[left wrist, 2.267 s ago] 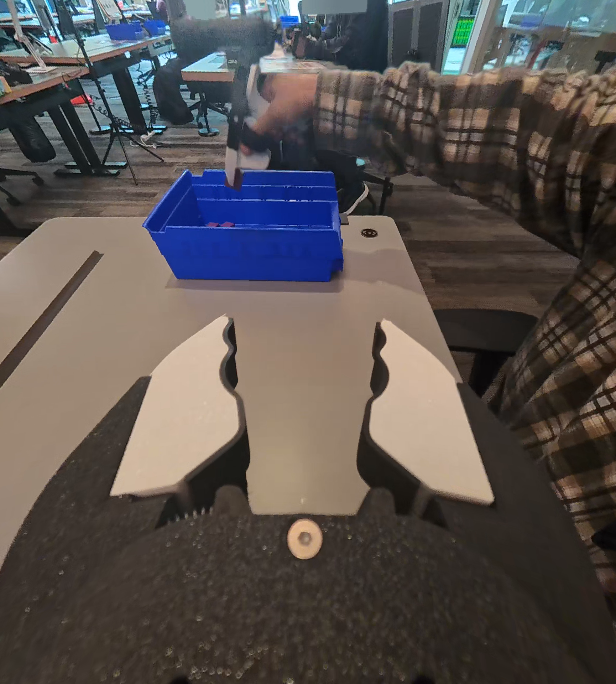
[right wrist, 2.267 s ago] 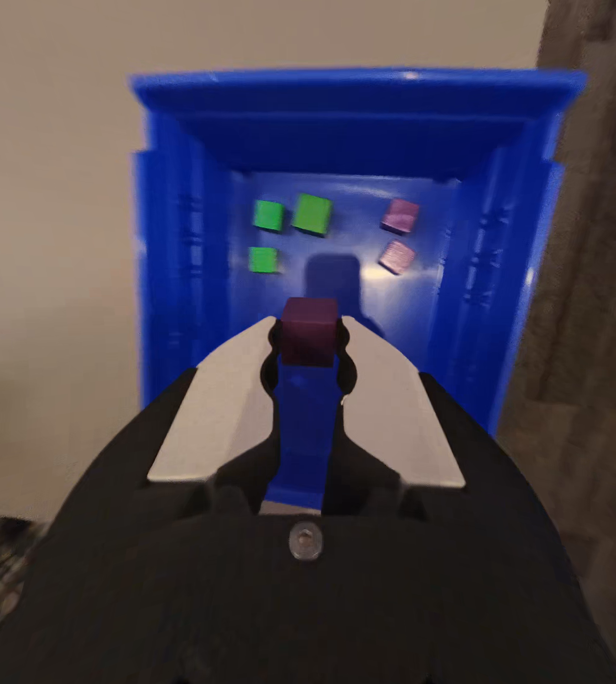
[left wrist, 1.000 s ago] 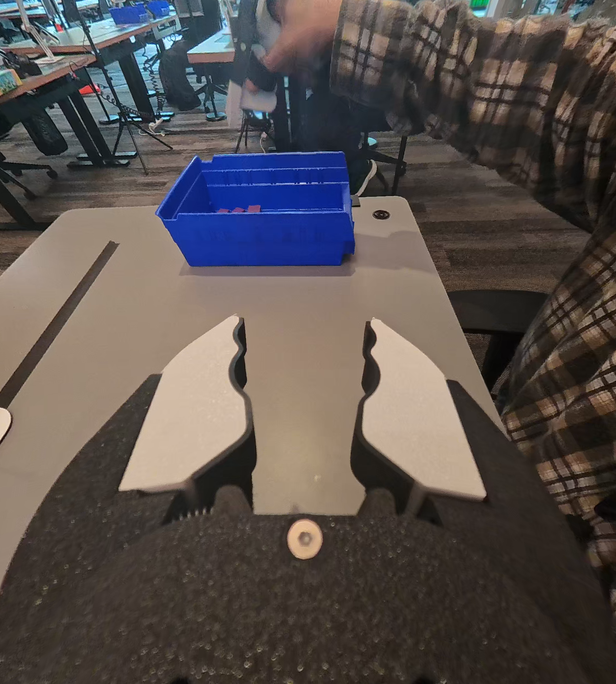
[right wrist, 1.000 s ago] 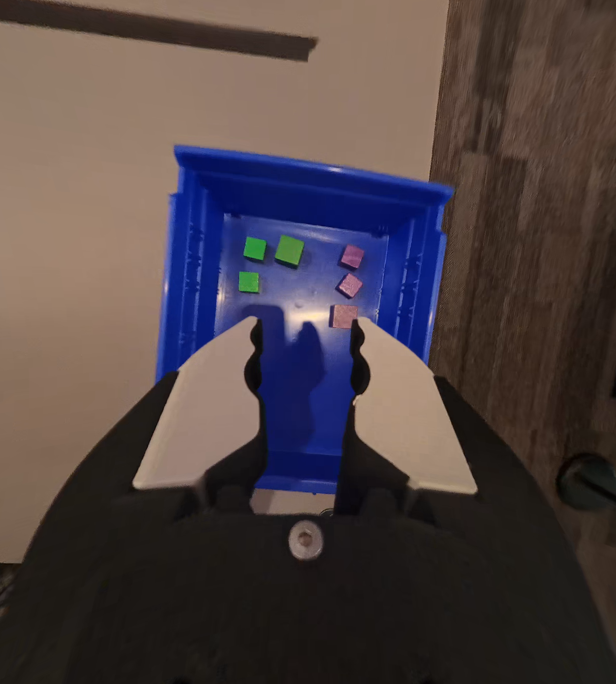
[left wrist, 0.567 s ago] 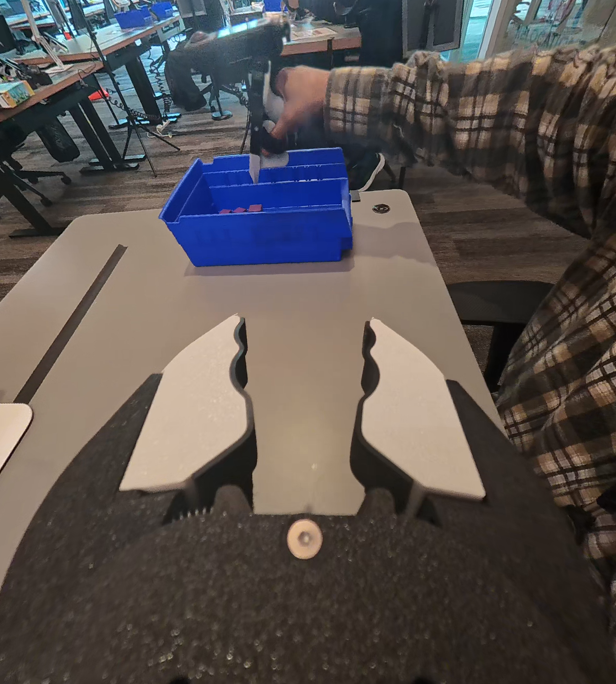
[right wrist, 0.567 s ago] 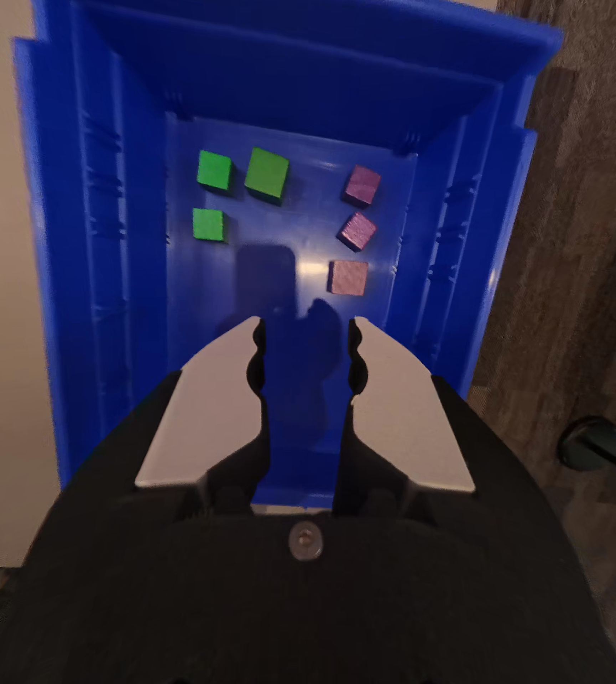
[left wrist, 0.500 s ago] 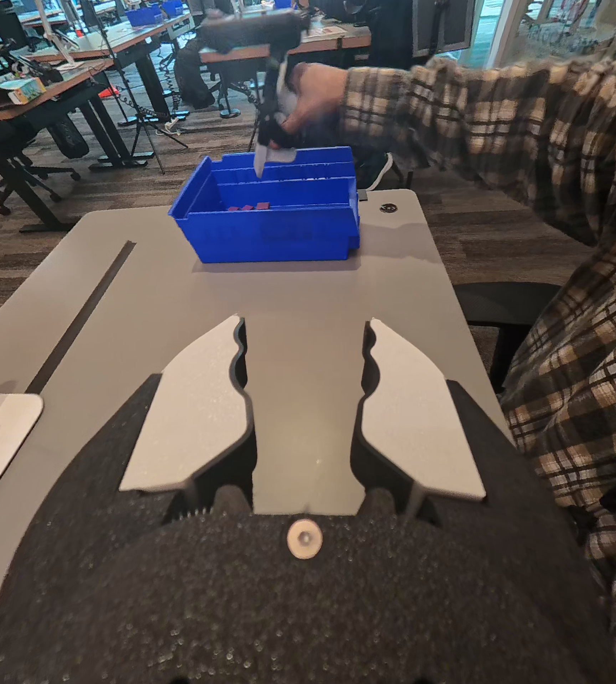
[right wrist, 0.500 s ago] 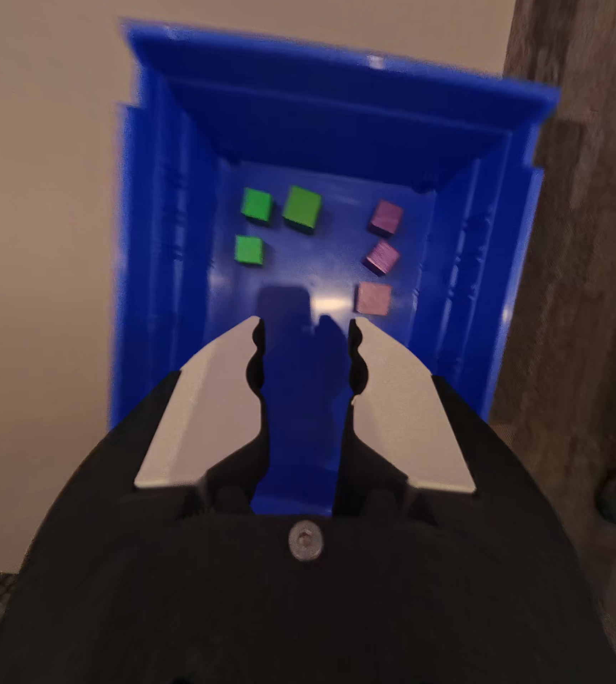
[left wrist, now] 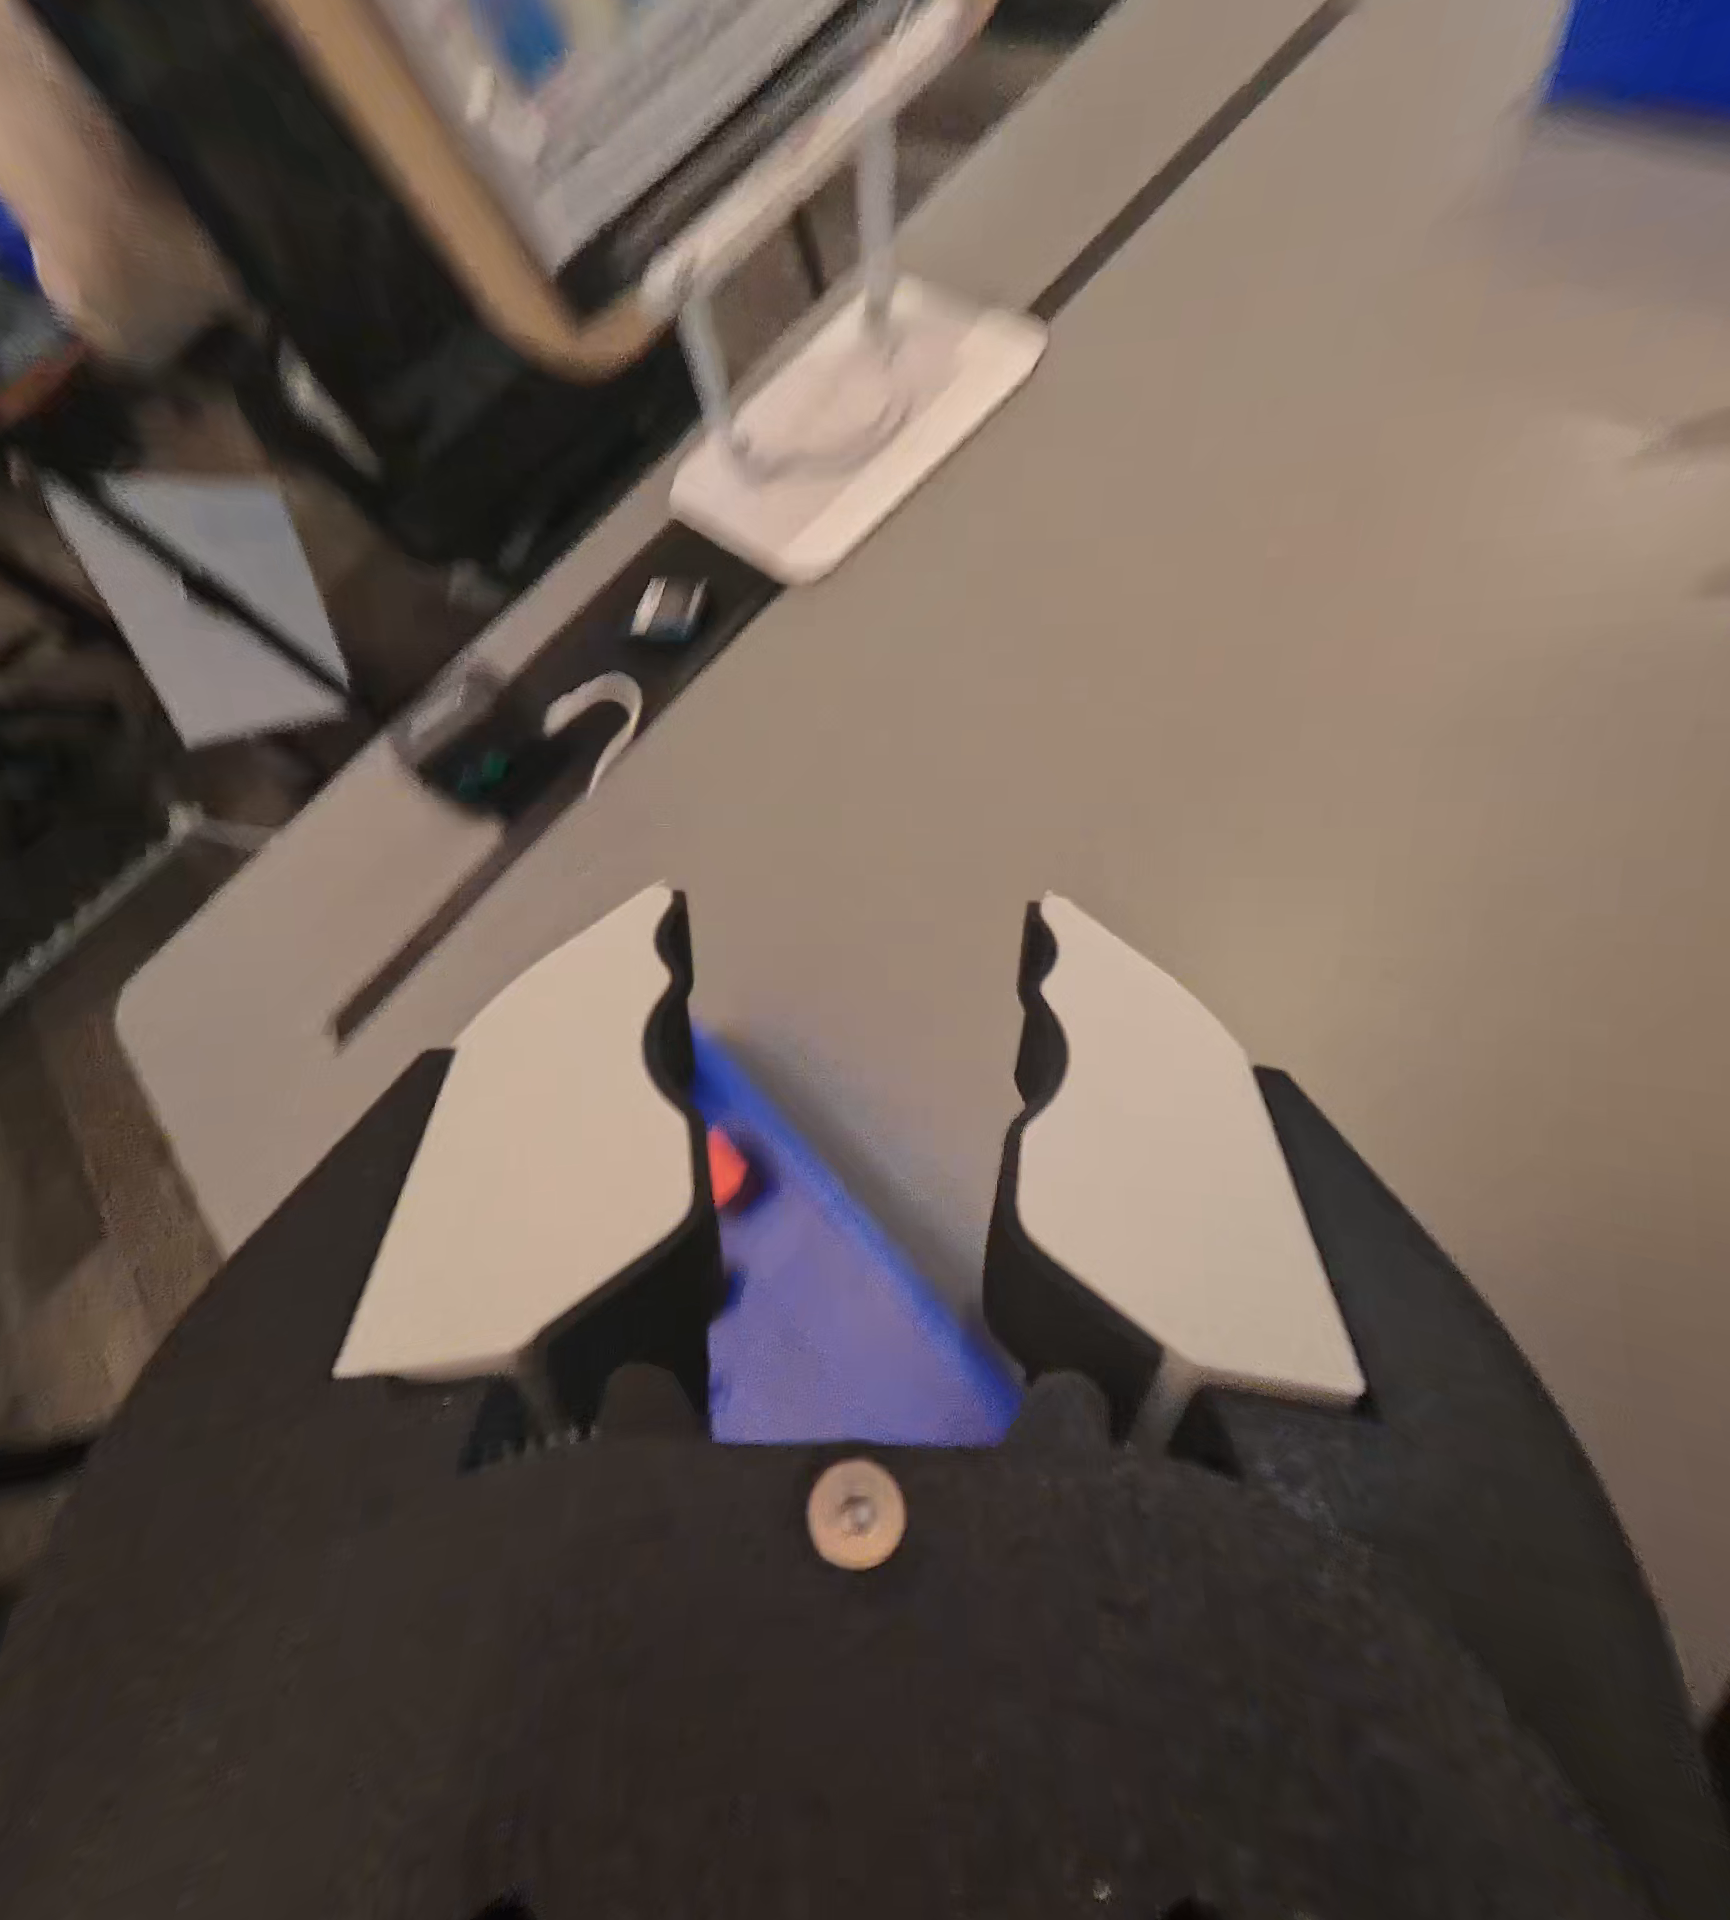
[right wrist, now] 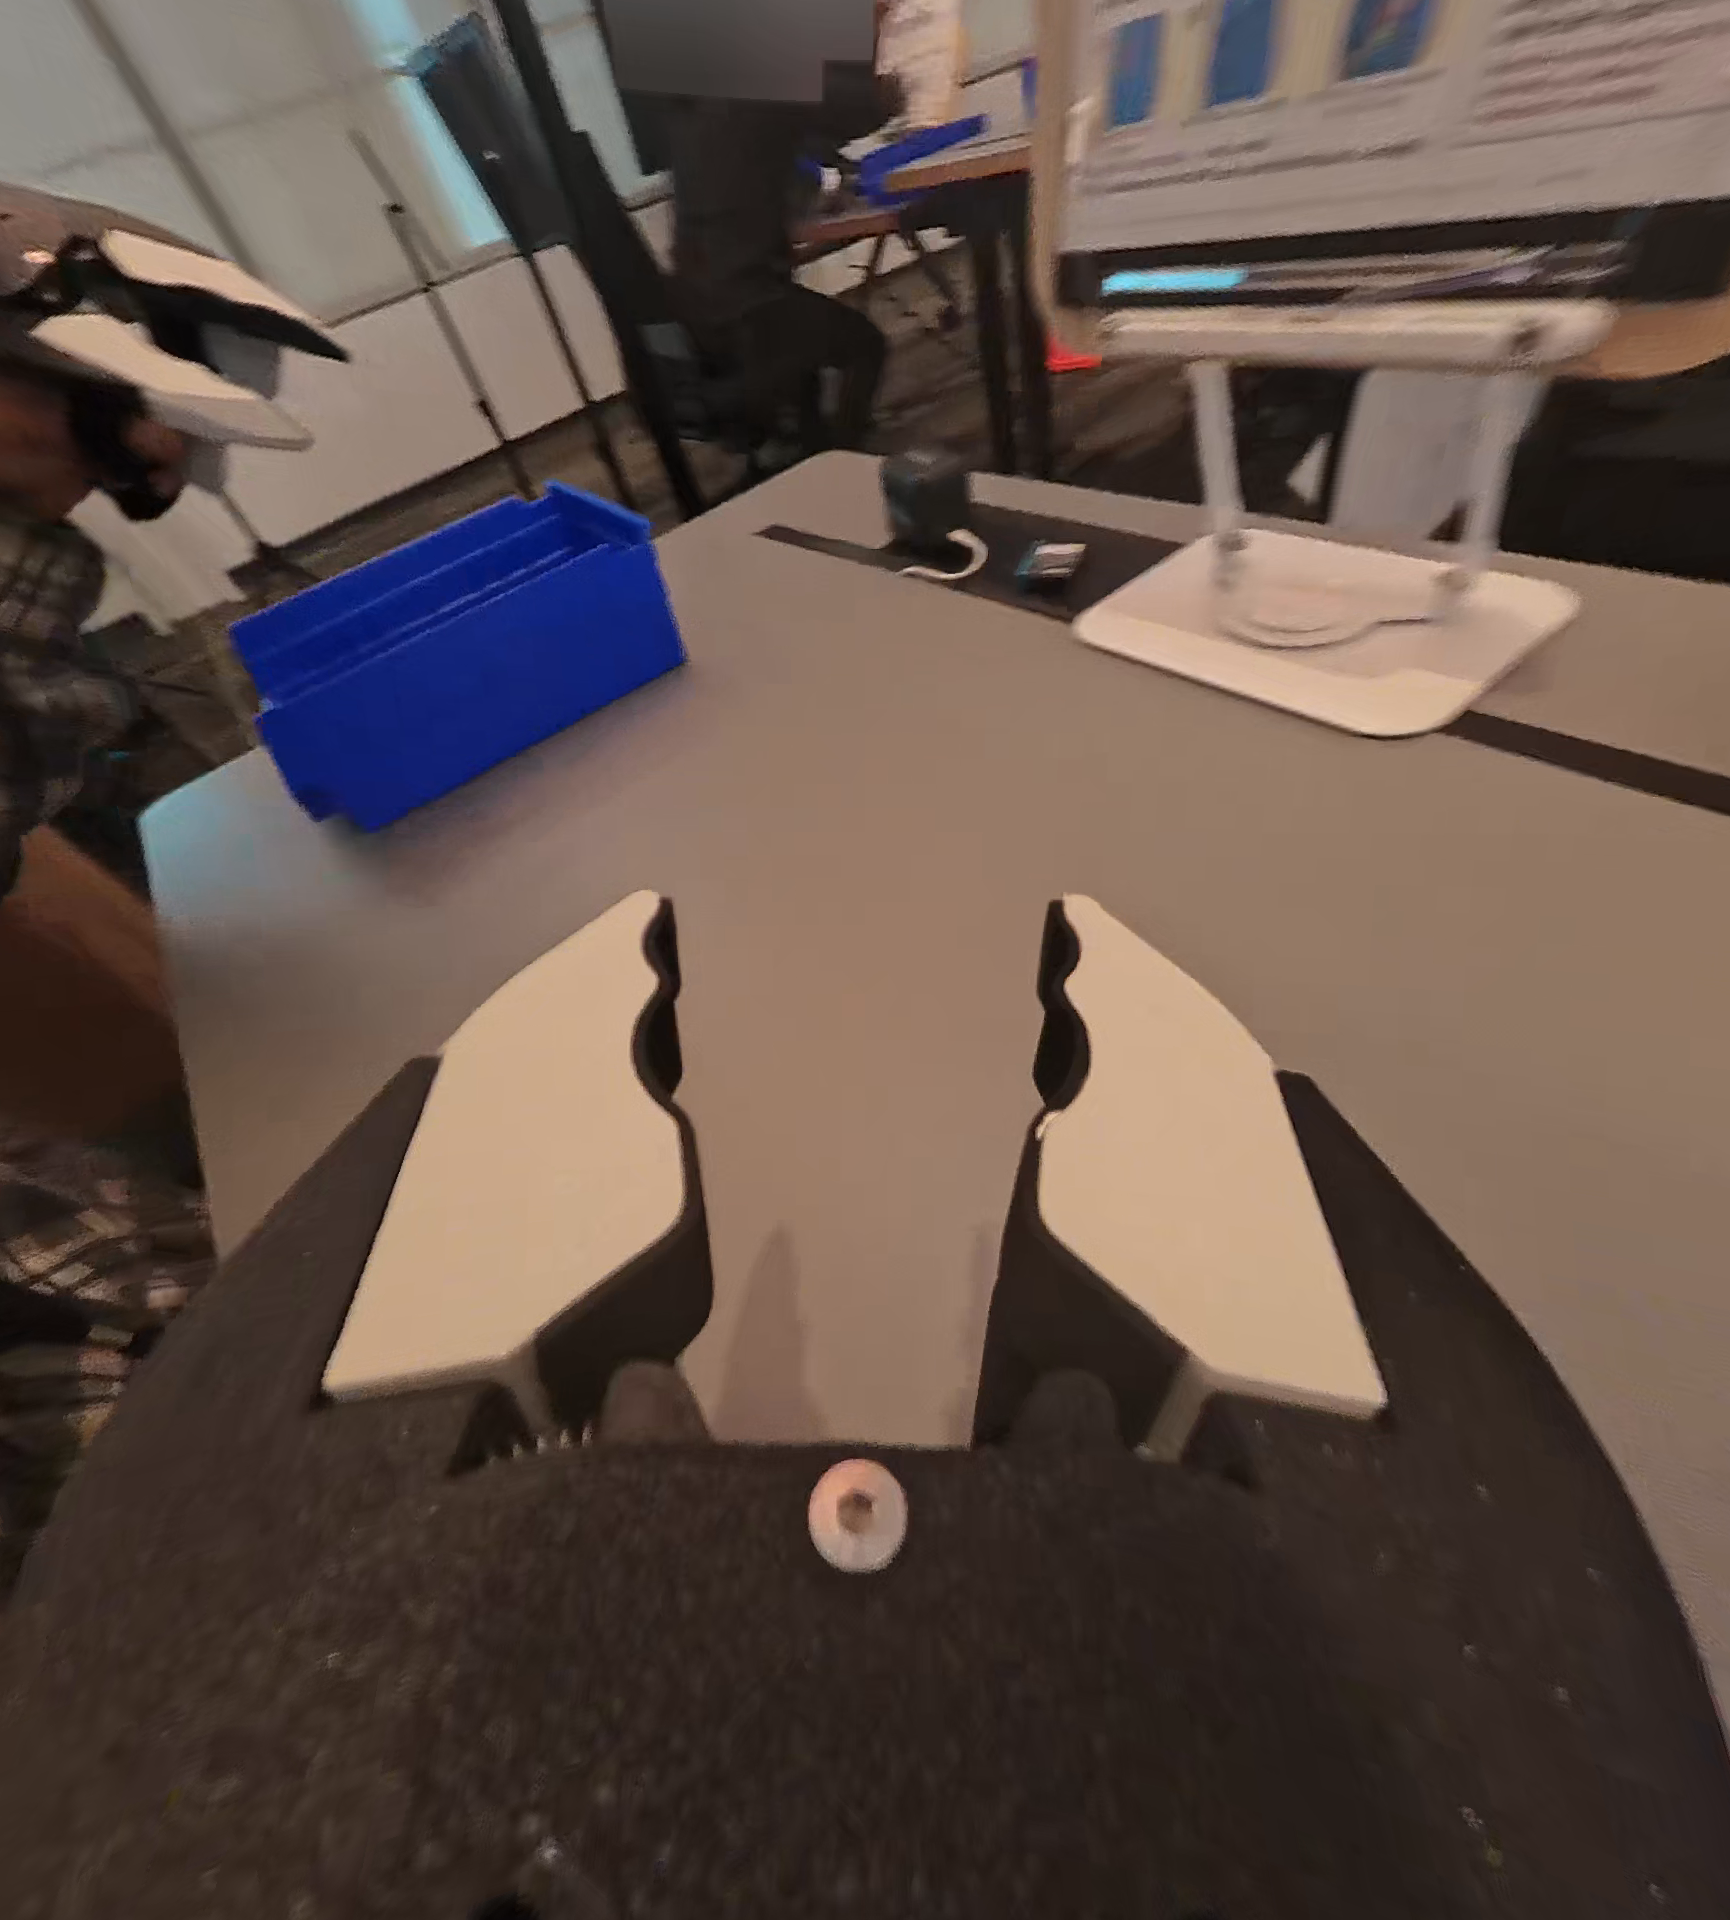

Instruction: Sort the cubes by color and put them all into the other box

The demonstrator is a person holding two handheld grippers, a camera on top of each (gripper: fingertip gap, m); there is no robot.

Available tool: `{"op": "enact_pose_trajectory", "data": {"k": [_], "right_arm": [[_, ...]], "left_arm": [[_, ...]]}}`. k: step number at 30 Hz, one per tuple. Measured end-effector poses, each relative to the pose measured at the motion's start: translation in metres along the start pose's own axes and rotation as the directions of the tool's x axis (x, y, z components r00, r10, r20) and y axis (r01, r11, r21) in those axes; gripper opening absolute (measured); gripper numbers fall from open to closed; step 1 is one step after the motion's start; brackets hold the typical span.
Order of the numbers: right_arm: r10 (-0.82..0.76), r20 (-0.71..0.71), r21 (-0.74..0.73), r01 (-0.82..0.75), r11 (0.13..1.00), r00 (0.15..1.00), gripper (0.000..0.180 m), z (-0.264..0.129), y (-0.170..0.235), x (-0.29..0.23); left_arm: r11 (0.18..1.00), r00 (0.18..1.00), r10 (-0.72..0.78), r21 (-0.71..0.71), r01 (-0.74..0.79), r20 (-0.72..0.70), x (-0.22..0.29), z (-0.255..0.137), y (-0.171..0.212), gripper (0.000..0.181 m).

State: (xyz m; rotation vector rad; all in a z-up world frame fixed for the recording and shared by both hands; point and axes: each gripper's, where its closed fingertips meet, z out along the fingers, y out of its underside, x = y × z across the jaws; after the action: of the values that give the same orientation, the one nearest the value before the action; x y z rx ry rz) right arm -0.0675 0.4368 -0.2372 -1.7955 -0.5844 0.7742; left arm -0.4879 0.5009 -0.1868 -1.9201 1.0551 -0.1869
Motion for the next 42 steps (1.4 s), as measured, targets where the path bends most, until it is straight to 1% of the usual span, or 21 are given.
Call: {"op": "enact_pose_trajectory", "data": {"k": [3,6,10,15,18,21,23,26,31,37,40,42], "right_arm": [[0.048,0.098,0.036,-0.052,0.998,0.994,0.065,0.040,0.019,-0.020],[0.073,0.148,0.063,-0.083,0.995,0.986,0.063,0.073,0.037,-0.034],[0.065,0.169,0.060,-0.076,0.995,0.984,0.062,0.100,0.057,-0.042],[0.011,0.167,0.061,-0.021,0.998,0.986,0.061,0.107,0.061,-0.043],[-0.021,0.169,0.082,0.007,0.997,0.985,0.060,0.107,0.060,-0.044],[-0.009,0.208,0.088,-0.009,0.996,0.978,0.061,0.109,0.061,-0.048],[0.000,0.233,0.095,-0.023,0.995,0.972,0.062,0.108,0.062,-0.052],[-0.017,0.224,0.085,-0.002,0.996,0.974,0.062,0.105,0.065,-0.051],[-0.011,0.246,0.090,-0.012,0.996,0.969,0.061,0.101,0.064,-0.053],[-0.010,0.269,0.083,-0.013,0.996,0.963,0.061,0.099,0.065,-0.056],[-0.007,0.273,0.086,-0.017,0.996,0.962,0.060,0.097,0.063,-0.057],[-0.001,0.277,0.081,-0.022,0.996,0.961,0.060,0.097,0.064,-0.058]], "left_arm": [[0.983,0.992,-0.104,-0.146,0.113,0.065,-0.051,-0.009,0.071,0.061],[0.944,0.977,-0.167,-0.264,0.197,0.133,-0.074,-0.005,0.131,0.061],[0.911,0.963,-0.215,-0.323,0.258,0.162,-0.079,0.011,0.173,0.054],[0.850,0.956,-0.210,-0.445,0.283,0.205,-0.088,0.029,0.211,0.049],[0.819,0.951,-0.229,-0.486,0.305,0.209,-0.091,0.042,0.226,0.047],[0.797,0.952,-0.231,-0.523,0.303,0.200,-0.093,0.053,0.236,0.045],[0.782,0.953,-0.243,-0.546,0.302,0.179,-0.093,0.060,0.243,0.041],[0.756,0.951,-0.260,-0.578,0.307,0.165,-0.093,0.066,0.251,0.035],[0.742,0.944,-0.296,-0.588,0.323,0.145,-0.092,0.073,0.258,0.024],[0.766,0.923,-0.364,-0.524,0.372,0.124,-0.091,0.074,0.247,0.023],[0.809,0.923,-0.351,-0.446,0.383,0.156,-0.101,0.058,0.228,0.023],[0.842,0.927,-0.330,-0.388,0.375,0.178,-0.106,0.043,0.208,0.022]]}}
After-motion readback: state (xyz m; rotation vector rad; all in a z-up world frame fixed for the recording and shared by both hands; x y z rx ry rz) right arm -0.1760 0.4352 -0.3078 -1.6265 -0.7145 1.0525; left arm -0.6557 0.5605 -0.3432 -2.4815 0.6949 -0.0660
